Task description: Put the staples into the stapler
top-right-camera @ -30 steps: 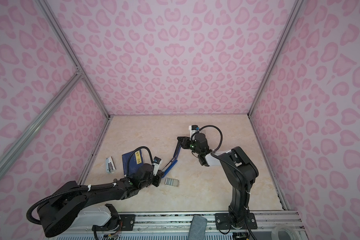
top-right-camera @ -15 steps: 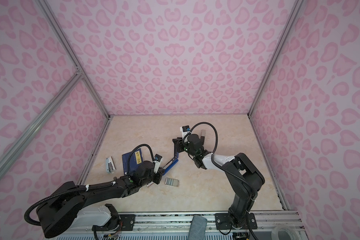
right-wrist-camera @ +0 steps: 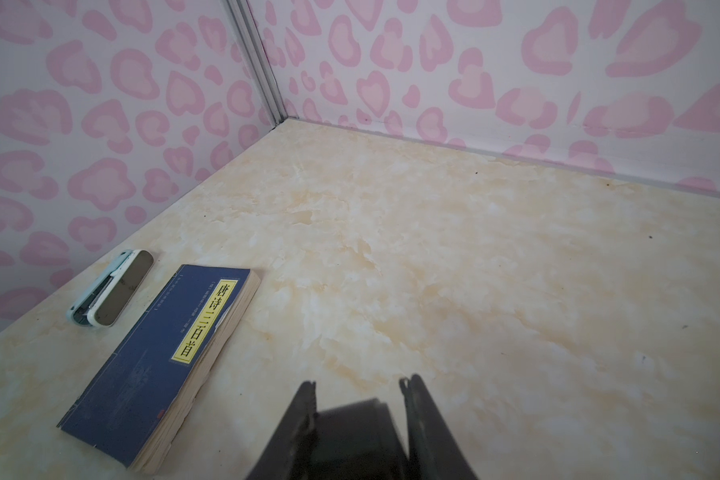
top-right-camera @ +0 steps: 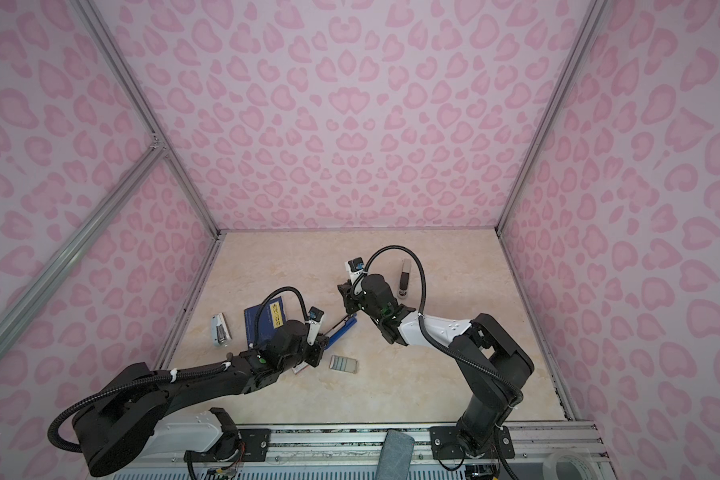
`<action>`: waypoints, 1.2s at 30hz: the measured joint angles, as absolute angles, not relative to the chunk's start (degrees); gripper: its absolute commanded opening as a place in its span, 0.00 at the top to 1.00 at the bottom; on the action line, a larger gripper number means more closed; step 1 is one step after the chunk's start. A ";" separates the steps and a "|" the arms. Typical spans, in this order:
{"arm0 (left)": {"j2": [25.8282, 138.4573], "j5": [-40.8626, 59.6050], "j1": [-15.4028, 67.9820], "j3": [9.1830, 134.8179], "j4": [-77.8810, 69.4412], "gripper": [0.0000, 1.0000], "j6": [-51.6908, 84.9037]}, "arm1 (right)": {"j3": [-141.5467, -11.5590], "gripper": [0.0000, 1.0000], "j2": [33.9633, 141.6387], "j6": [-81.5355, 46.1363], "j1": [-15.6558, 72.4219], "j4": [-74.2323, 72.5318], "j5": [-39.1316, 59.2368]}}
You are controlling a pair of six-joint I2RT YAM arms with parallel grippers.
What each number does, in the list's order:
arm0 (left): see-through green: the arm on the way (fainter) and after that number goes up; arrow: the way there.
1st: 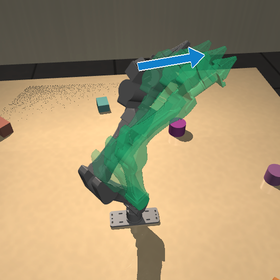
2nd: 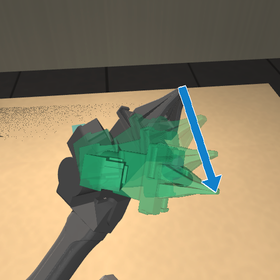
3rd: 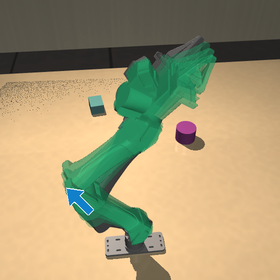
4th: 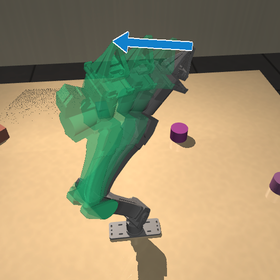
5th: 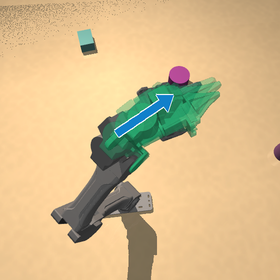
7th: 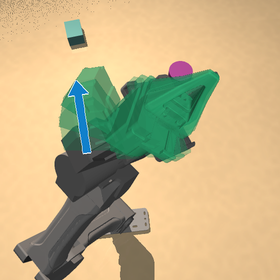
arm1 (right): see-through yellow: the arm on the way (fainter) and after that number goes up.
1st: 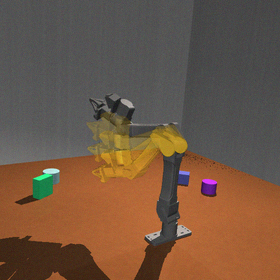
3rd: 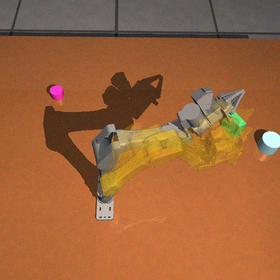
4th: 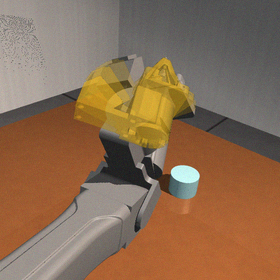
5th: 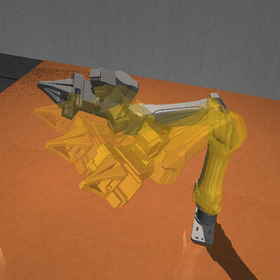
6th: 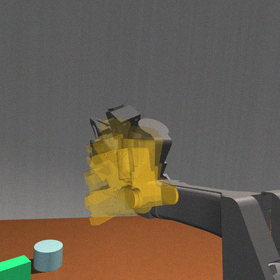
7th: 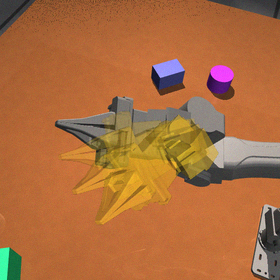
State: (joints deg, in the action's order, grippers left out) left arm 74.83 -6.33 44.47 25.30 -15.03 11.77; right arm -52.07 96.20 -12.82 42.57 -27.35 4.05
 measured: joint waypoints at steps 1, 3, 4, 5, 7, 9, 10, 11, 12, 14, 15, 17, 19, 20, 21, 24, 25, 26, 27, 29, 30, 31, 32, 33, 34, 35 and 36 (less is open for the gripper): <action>74.78 -6.31 44.42 25.30 -15.03 0.93 11.77 | -52.07 0.68 96.09 -12.45 42.83 -27.16 3.70; 74.70 -6.24 44.31 25.32 -15.03 0.92 11.73 | -52.07 0.68 95.92 -11.57 43.53 -26.72 2.90; 74.67 -6.24 44.29 25.32 -15.03 0.92 11.70 | -52.07 0.68 95.85 -11.14 43.86 -26.52 2.50; 74.67 -6.24 44.29 25.34 -15.03 0.93 11.62 | -52.10 0.68 95.74 -10.70 44.21 -26.24 2.07; 74.67 -6.24 44.27 25.41 -15.03 0.93 11.53 | -52.10 0.68 95.61 -9.96 44.80 -25.87 1.17; 74.67 -6.24 44.25 25.50 -15.03 0.93 11.51 | -52.07 0.68 95.55 -9.45 45.15 -25.71 0.67; 74.67 -6.24 44.25 25.52 -15.03 0.92 11.51 | -52.05 0.68 95.50 -9.41 45.23 -25.71 0.56; 74.67 -6.24 44.25 25.52 -15.03 0.93 11.46 | -51.96 0.68 95.44 -9.41 45.32 -25.65 0.36; 74.67 -6.24 44.23 25.54 -15.03 0.93 11.38 | -51.90 0.68 95.37 -9.34 45.43 -25.65 0.21; 74.67 -6.26 44.23 25.61 -15.03 0.92 11.31 | -51.86 0.68 95.33 -9.02 45.78 -25.63 -0.23; 74.65 -6.26 44.23 25.61 -15.03 0.92 11.29 | -51.86 0.68 95.33 -8.84 46.04 -25.58 -0.49; 74.65 -6.26 44.21 25.61 -15.03 0.93 11.11 | -51.86 0.68 95.29 -8.23 46.52 -25.43 -1.17; 74.56 -6.26 44.21 25.61 -15.05 0.93 11.05 | -51.81 0.68 95.20 -7.75 46.94 -25.21 -1.61; 74.48 -6.26 44.18 25.61 -15.05 0.93 10.96 | -51.79 0.68 95.15 -7.55 47.18 -25.15 -1.96; 74.43 -6.26 44.18 25.61 -15.05 0.93 10.92 | -51.79 0.68 95.13 -7.27 47.37 -25.02 -2.07; 74.35 -6.28 44.16 25.63 -15.05 0.92 10.90 | -51.79 0.68 95.13 -6.57 48.12 -24.77 -3.03; 74.24 -6.28 44.16 25.63 -15.05 0.93 10.90 | -51.77 0.68 95.13 -6.44 48.27 -24.75 -3.31; 74.15 -6.31 44.14 25.63 -15.05 0.92 10.90 | -51.75 0.68 95.11 -6.44 48.36 -24.75 -3.49; 74.02 -6.33 44.14 25.63 -15.05 0.93 10.87 | -51.72 0.68 95.11 -6.44 48.45 -24.75 -3.60; 73.91 -6.39 44.10 25.65 -15.05 0.92 10.85 | -51.62 0.68 95.07 -6.37 48.64 -24.77 -3.79; 73.91 -6.39 44.10 25.74 -15.03 0.92 10.81 | -51.57 0.68 95.00 -6.24 48.80 -24.73 -4.05; 73.87 -6.42 44.10 25.80 -15.05 0.92 10.74 | -51.57 0.68 94.96 -6.00 48.88 -24.60 -4.12; 73.80 -6.42 44.10 25.85 -15.05 0.93 10.70 | -51.53 0.68 94.91 -5.87 49.01 -24.56 -4.34; 73.76 -6.42 44.10 25.93 -15.05 0.93 10.70 | -51.46 0.68 94.87 -5.65 49.10 -24.53 -4.47; 73.73 -6.42 44.10 26.00 -15.05 0.92 10.70 | -51.42 0.68 94.85 -5.45 49.21 -24.51 -4.51; 73.71 -6.42 44.10 26.04 -15.05 0.92 10.70 | -51.42 0.68 94.85 -5.28 49.30 -24.49 -4.64; 73.69 -6.42 44.10 26.04 -15.05 0.93 10.70 | -51.37 0.68 94.85 -5.15 49.43 -24.49 -4.89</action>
